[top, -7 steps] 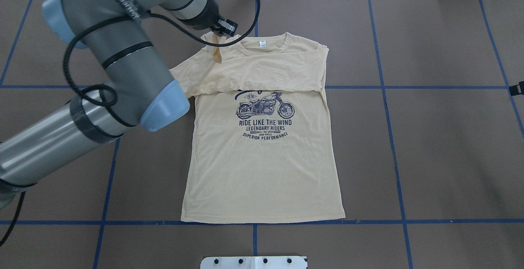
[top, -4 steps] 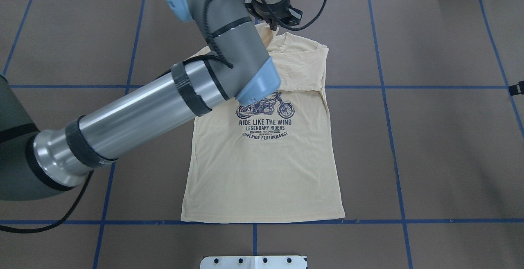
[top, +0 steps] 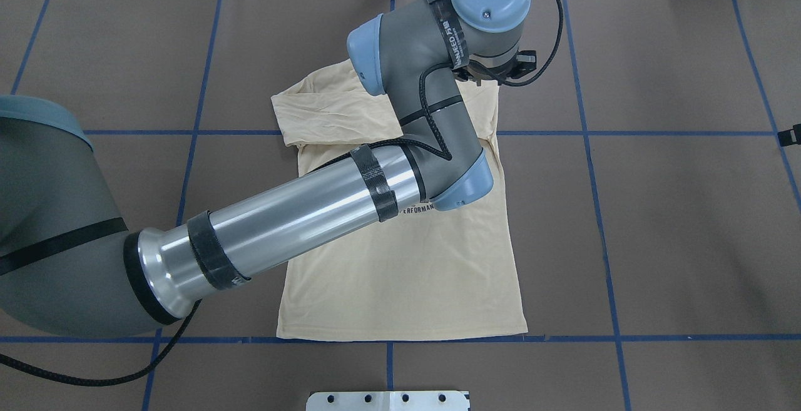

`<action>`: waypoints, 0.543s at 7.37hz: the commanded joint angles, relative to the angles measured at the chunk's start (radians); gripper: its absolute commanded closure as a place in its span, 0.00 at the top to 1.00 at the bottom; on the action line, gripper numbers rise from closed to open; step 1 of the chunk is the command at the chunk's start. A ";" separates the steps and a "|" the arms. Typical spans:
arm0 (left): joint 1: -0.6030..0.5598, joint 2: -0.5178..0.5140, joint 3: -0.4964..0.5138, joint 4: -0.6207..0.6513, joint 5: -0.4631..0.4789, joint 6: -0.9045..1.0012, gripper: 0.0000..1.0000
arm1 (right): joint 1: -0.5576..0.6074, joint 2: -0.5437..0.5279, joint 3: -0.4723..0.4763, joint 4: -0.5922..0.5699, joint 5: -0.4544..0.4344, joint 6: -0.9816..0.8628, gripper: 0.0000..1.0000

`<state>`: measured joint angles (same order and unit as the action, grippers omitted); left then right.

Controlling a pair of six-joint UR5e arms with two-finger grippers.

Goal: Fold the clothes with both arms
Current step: 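Carry the sleeve with the left gripper across the shirt body and release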

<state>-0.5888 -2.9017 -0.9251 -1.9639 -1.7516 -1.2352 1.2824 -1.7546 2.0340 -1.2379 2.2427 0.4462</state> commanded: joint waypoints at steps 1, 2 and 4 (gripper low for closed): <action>0.009 -0.005 0.019 -0.026 -0.002 0.018 1.00 | 0.000 0.001 0.003 0.000 0.000 0.003 1.00; 0.007 0.004 -0.010 0.059 -0.003 0.137 1.00 | -0.002 0.006 0.015 0.005 0.000 0.070 1.00; -0.003 0.138 -0.166 0.111 -0.136 0.338 1.00 | -0.014 0.015 0.017 0.061 0.005 0.173 1.00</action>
<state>-0.5849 -2.8468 -0.9980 -1.8847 -1.7901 -1.0281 1.2775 -1.7441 2.0486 -1.2092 2.2450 0.5554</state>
